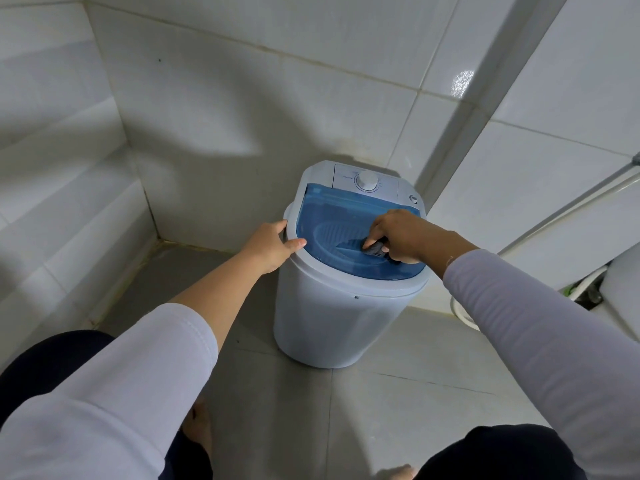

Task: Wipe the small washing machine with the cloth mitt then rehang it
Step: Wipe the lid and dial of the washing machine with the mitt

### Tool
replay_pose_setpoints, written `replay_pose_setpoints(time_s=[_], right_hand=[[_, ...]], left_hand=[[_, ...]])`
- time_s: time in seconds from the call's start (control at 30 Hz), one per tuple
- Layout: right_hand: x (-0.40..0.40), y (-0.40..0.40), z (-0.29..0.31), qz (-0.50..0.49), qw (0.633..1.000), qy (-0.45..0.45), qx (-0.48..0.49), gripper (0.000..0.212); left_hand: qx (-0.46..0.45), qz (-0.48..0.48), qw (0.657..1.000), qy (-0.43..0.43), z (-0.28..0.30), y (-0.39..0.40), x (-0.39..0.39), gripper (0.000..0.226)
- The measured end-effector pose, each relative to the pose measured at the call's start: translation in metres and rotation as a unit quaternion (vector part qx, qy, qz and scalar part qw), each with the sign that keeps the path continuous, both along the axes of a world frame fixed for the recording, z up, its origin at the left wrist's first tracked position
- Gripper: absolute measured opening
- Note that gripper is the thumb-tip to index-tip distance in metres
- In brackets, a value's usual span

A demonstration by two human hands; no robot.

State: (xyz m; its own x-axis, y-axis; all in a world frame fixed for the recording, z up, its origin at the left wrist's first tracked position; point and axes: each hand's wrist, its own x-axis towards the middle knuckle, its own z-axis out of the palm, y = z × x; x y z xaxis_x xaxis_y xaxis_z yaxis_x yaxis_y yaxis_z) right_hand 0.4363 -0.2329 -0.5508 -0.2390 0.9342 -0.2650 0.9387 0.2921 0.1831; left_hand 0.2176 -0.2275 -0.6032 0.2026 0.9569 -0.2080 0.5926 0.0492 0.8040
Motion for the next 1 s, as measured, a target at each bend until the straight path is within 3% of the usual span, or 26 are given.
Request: replay_pose_setpoints(time_s=[0.23,0.4,0.47,0.77,1.0], right_hand=[[-0.007,0.011,0.023,-0.055,0.998,0.010,0.007,0.039],[-0.015,0.015,0.010,-0.058,0.980,0.181,0.056,0.037],[-0.014,0.011,-0.002,-0.031,0.976,0.209,0.056,0.039],[-0.004,0.007,-0.018,0.035,0.992,0.121,0.031,0.037],[-0.010,0.009,-0.008,0.026,0.999,0.045,0.004,0.037]], left_hand=[[0.001,0.001,1.000,-0.007,0.000,0.001,0.000,0.061],[0.005,-0.001,1.000,-0.017,-0.001,0.001,-0.001,0.057],[0.007,0.000,1.000,-0.026,-0.002,0.002,-0.001,0.055],[0.002,-0.005,1.000,-0.014,-0.008,0.006,-0.002,0.062],[0.005,-0.009,1.000,-0.008,-0.007,0.006,-0.002,0.062]])
